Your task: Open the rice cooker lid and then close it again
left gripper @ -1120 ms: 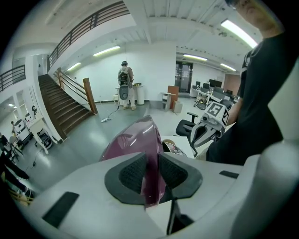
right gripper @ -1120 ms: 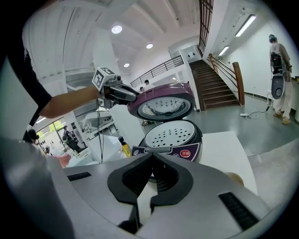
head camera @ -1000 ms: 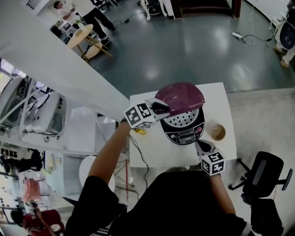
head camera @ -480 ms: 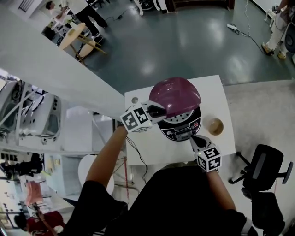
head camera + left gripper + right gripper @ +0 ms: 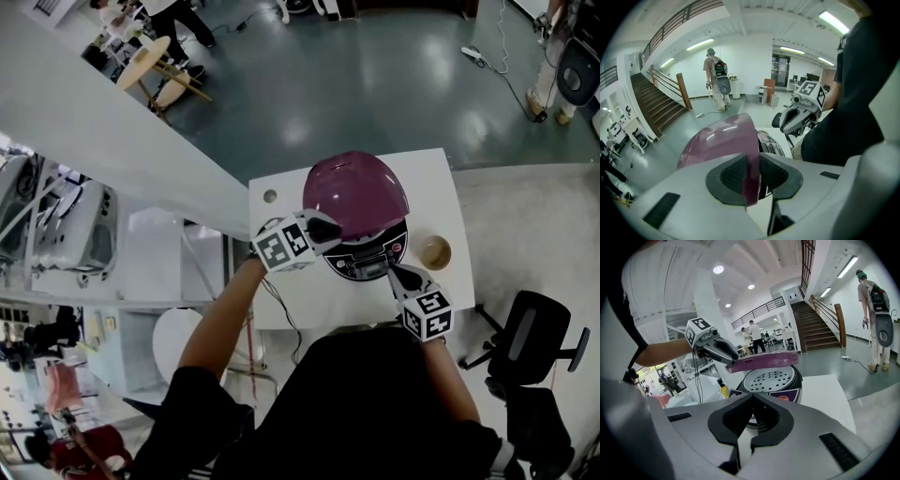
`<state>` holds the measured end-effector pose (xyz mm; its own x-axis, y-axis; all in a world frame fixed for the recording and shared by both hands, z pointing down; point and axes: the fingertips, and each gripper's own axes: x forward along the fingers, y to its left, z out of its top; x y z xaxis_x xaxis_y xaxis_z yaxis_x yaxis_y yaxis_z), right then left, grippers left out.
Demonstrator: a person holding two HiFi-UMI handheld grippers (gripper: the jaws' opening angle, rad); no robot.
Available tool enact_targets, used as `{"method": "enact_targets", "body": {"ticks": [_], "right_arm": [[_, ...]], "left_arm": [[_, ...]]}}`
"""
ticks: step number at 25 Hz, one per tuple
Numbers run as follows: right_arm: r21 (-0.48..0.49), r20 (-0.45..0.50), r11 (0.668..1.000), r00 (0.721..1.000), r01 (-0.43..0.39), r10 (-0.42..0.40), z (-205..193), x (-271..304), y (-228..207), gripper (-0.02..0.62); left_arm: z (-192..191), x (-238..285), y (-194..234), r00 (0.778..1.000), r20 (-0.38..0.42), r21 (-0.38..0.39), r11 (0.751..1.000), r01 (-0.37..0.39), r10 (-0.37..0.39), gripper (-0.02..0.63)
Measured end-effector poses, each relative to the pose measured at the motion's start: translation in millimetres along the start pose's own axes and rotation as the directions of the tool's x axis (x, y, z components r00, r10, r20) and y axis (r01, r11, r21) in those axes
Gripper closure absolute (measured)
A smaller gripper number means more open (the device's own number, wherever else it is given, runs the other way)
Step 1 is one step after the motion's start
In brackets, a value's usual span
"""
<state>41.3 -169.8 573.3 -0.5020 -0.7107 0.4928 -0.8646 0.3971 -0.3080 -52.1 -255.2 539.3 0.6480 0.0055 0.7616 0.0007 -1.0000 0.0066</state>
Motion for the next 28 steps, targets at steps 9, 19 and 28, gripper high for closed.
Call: {"method": "enact_targets", "body": {"ticks": [9,19,28], "right_arm": [[-0.005,-0.005,1.0,1.0,-0.007,0.007,1,4,6,0.595],[-0.007,0.005,1.0,1.0,0.01,-0.01,8,8,4,0.595],[-0.006,0.003,1.0,1.0,0.002,-0.002,6,8,1,0.595]], "left_arm": [[-8,11,-6,1.0,0.013,-0.029,0.999,0.021,-0.021,0.528],[-17,19,-11,0.998,0.001,-0.032,0.998,0.056,-0.056,0.532],[-20,33,-20,0.998,0.004,-0.04,0.997,0.062,-0.061,0.538]]}}
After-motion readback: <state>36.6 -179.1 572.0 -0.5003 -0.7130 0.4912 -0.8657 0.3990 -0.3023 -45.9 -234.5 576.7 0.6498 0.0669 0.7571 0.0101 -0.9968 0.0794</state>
